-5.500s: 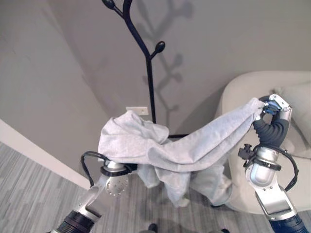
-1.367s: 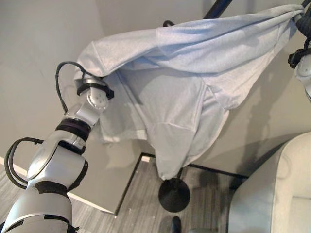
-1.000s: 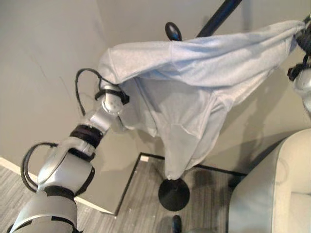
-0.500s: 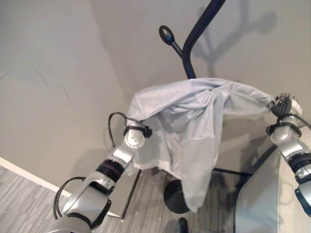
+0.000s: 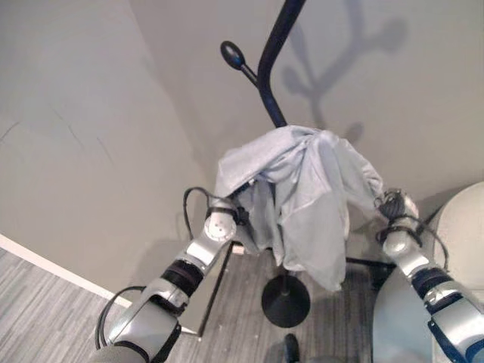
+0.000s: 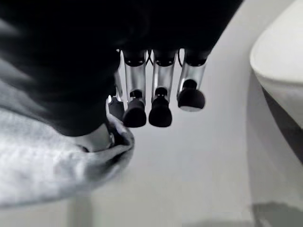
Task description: Hang the clothes on the sofa on the clothes rack.
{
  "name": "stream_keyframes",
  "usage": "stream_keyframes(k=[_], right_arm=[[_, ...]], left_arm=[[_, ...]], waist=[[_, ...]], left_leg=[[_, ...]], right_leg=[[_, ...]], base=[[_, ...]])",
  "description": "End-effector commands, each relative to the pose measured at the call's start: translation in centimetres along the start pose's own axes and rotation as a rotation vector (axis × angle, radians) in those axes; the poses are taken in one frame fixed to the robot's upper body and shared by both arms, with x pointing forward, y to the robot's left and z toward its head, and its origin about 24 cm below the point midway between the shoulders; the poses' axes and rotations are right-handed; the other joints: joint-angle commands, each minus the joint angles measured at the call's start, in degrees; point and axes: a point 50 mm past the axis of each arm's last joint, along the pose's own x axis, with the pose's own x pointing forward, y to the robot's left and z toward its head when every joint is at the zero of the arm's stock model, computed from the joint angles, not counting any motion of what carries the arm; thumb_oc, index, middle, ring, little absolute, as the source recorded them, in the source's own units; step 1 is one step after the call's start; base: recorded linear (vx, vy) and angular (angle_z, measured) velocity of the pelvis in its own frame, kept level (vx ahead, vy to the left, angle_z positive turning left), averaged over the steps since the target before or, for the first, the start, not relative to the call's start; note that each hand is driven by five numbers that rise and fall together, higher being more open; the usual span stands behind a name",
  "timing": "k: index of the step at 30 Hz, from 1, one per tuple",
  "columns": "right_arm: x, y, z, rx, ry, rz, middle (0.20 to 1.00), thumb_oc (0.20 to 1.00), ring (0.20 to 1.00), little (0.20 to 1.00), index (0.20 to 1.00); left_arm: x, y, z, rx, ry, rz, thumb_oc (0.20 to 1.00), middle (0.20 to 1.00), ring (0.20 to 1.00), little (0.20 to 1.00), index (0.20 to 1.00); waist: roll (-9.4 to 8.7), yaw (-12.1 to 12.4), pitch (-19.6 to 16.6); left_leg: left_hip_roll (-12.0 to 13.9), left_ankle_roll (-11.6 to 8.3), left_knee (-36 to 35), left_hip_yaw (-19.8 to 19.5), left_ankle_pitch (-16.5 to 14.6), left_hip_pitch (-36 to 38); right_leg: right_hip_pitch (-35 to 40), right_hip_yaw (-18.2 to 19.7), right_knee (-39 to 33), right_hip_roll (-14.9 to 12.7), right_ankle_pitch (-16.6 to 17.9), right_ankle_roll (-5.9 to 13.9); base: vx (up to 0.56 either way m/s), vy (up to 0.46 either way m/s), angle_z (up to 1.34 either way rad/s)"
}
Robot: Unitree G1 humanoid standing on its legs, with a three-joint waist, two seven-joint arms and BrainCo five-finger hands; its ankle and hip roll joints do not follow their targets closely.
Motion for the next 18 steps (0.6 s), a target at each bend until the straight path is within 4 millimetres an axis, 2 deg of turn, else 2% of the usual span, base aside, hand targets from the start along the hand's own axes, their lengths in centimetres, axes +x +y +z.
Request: stream_keyframes(k=[1,2,3,6,7,12,13,18], right_arm=[[0.0,-0.1,-1.2,-0.102,0.012,0.003,0.2,0.2,0.2,0.2,0.2],[-0.4,0.5,-1.2,-0.103,0.011,0.021,0.2,0.2,0.2,0.2,0.2],[-1.7,2.5,-1.3,-0.115,0.004,0.087,0.2,0.2,0.2,0.2,0.2],[-2.2,3.1,-1.3,-0.123,-0.003,0.111,0.2,0.2,0.2,0.2,0.2],[-3.4,4.6,-1.3,-0.135,-0.013,0.167,0.2,0.2,0.2,0.2,0.2],[-4.7,6.1,-1.3,-0.145,-0.025,0.223,0.2,0.2,0.2,0.2,0.2],[-5.9,7.2,-1.5,-0.189,-0.056,0.277,0.2,0.2,0.2,0.2,0.2],[-7.1,8.1,-2.2,-0.239,-0.06,0.327,0.2,0.2,0.2,0.2,0.2]], left_arm=[[0.7,0.9,2.0,-0.068,-0.11,0.038,1.0,1.0,1.0,1.0,1.0],[0.4,0.6,1.7,-0.076,-0.098,0.033,1.0,1.0,1.0,1.0,1.0],[-0.5,-0.1,0.7,-0.094,-0.059,0.015,1.0,1.0,1.0,1.0,1.0],[-0.8,-0.3,0.3,-0.096,-0.046,0.009,1.0,1.0,1.0,1.0,1.0],[-1.7,-0.9,-0.6,-0.108,-0.011,-0.013,1.0,1.0,1.0,1.0,1.0],[-2.8,-1.3,-1.9,-0.109,0.04,-0.025,1.0,1.0,1.0,1.0,1.0],[-3.6,-1.6,-2.8,-0.126,0.075,-0.035,1.0,1.0,1.0,1.0,1.0],[-4.3,-1.7,-3.4,-0.142,0.104,-0.039,1.0,1.0,1.0,1.0,1.0]], waist=[[-2.71,1.0,-0.7],[-2.7,1.1,-0.7],[-2.57,1.2,-0.6],[-2.52,1.2,-0.6],[-2.42,1.4,-0.4],[-2.16,1.5,-0.2],[-1.95,1.5,0.0],[-1.63,1.6,0.1]], left_leg=[[0.8,1.82,-0.2,0.1,6.0,5.7],[0.8,1.8,-0.2,0.1,6.1,5.7],[0.9,1.7,-0.1,0.1,6.4,5.6],[1.0,1.68,-0.1,0.0,6.5,5.5],[0.9,1.63,0.1,-0.1,6.6,5.3],[0.9,1.59,0.3,-0.3,6.8,5.1],[1.0,1.59,0.4,-0.3,6.9,5.0],[1.0,1.6,0.4,-0.3,6.9,4.8]], right_leg=[[4.8,4.0,0.8,-3.2,-4.6,6.1],[4.8,4.0,0.8,-3.2,-4.6,6.11],[4.8,4.1,0.8,-3.2,-4.7,6.06],[4.8,4.1,0.8,-3.1,-4.7,6.03],[4.8,4.1,0.8,-3.1,-4.8,5.97],[4.8,4.2,0.8,-3.2,-4.8,5.91],[4.8,4.2,0.8,-3.3,-4.8,5.93],[4.7,4.2,0.8,-3.4,-4.8,5.93]], base=[[0.01,-0.005,0.05],[0.0,-0.003,0.12],[0.0,-0.003,0.1],[0.0,-0.001,-0.05],[-0.01,-0.001,0.1],[-0.01,0.005,0.25],[-0.01,0.004,0.1],[-0.01,0.005,-0.08]])
